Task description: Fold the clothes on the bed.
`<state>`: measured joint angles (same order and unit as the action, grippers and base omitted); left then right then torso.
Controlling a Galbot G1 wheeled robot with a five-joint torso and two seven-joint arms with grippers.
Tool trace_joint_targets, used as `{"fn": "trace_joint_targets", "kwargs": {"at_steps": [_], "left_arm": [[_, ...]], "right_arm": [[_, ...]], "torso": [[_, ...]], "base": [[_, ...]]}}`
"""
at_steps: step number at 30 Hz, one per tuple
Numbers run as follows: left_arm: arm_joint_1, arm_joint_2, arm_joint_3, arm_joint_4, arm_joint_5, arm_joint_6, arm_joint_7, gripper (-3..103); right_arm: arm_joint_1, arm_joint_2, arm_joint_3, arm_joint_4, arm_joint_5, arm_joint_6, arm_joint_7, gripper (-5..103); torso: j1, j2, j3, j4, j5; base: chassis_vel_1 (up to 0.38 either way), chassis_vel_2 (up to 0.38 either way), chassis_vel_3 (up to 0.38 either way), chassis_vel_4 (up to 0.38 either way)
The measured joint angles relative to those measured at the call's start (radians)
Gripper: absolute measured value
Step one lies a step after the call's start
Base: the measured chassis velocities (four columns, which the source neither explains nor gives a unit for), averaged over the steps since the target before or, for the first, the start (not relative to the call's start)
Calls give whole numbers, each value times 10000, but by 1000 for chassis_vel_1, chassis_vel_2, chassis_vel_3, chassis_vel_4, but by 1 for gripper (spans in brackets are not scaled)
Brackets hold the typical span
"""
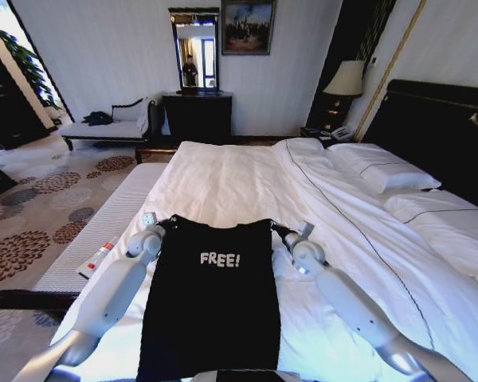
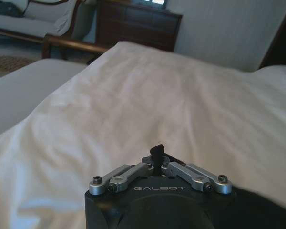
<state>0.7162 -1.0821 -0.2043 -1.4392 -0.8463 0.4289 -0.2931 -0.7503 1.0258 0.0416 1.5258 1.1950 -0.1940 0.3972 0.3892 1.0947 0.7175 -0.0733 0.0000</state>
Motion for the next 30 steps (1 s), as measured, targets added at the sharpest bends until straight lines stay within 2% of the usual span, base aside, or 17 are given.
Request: {"fn": "trace_joint_targets", "kwargs": {"at_steps": [3, 9, 12, 14, 15, 16, 19, 21, 23, 24, 25, 26, 27, 28, 30], "left_arm": [[192, -246, 51, 534, 557, -142, 154, 1], [463, -460, 117, 744, 792, -163, -72, 1], [705, -434, 69, 464, 784, -66, -250, 0], [1029, -310, -195, 35, 702, 99, -434, 11], [1029, -310, -195, 35, 702, 99, -434, 11], [1107, -273, -285, -66, 674, 141, -482, 16], [1987, 128, -1383, -1016, 353, 362, -766, 32], [2217, 240, -1704, -1269, 213, 398, -807, 32], [2911, 534, -2563, -2009, -148, 462, -962, 43], [3442, 731, -3069, -2589, -350, 478, -1101, 48], [3770, 845, -3333, -2969, -397, 483, -1157, 48], [3770, 845, -3333, -2969, -397, 483, -1157, 48], [4096, 954, -3531, -3323, -387, 520, -1243, 54], [4511, 1074, -3645, -3786, -241, 535, -1264, 59], [5307, 1028, -3917, -4470, 195, 64, -924, 70]], "right_arm": [[-398, 168, -31, -430, -485, 2, 17, 0], [-1012, 232, -79, -548, -1049, 38, 88, 0], [-1238, 294, -51, -454, -1332, 298, -61, 0], [-1388, 338, 66, -233, -1612, 802, -550, 3], [-1388, 338, 66, -233, -1612, 802, -550, 3], [-1413, 339, 93, -180, -1640, 894, -646, 8], [-1770, 253, 572, 626, -1830, 1820, -1305, 25], [-1898, 203, 733, 851, -1874, 2033, -1372, 25], [-2308, 61, 1190, 1464, -1923, 2351, -1414, 35], [-2695, -33, 1557, 1967, -1875, 2371, -1332, 41], [-2981, -70, 1817, 2279, -1805, 2340, -1225, 46], [-2981, -70, 1817, 2279, -1805, 2340, -1225, 46], [-3343, -94, 2147, 2607, -1731, 2251, -1033, 46], [-4196, -58, 2772, 3215, -1616, 2050, -656, 51], [-5289, 212, 3291, 3886, -1437, 1760, -49, 62]], "torso": [[3, -1, 2, 0, 1], [0, 0, 0, -5, 1], [-1, 1, 0, -4, -1], [-1, 1, 0, -2, -1], [-1, 1, 0, -2, -1], [0, 1, 0, -2, -2], [0, 1, -1, 0, -2], [0, 1, -1, 3, -3], [-1, 2, -2, 2, 0], [-1, 1, -1, 3, -2], [0, 2, -2, 4, -4], [0, 2, -2, 4, -4], [-1, 3, -3, 6, 1], [-2, 3, -3, 9, 2], [-2, 4, -3, -23, -5]], "base": [[0, 0, 0, 0], [0, 0, 0, 0], [0, 0, 0, 0], [0, 0, 0, 0], [0, 0, 0, 0], [0, 0, 0, 0], [0, 0, 0, 0], [0, 0, 0, 0], [0, 0, 0, 0], [0, 0, 0, 0], [0, 0, 0, 0], [0, 0, 0, 0], [0, 0, 0, 0], [0, 0, 0, 0], [0, 0, 0, 0]]}}
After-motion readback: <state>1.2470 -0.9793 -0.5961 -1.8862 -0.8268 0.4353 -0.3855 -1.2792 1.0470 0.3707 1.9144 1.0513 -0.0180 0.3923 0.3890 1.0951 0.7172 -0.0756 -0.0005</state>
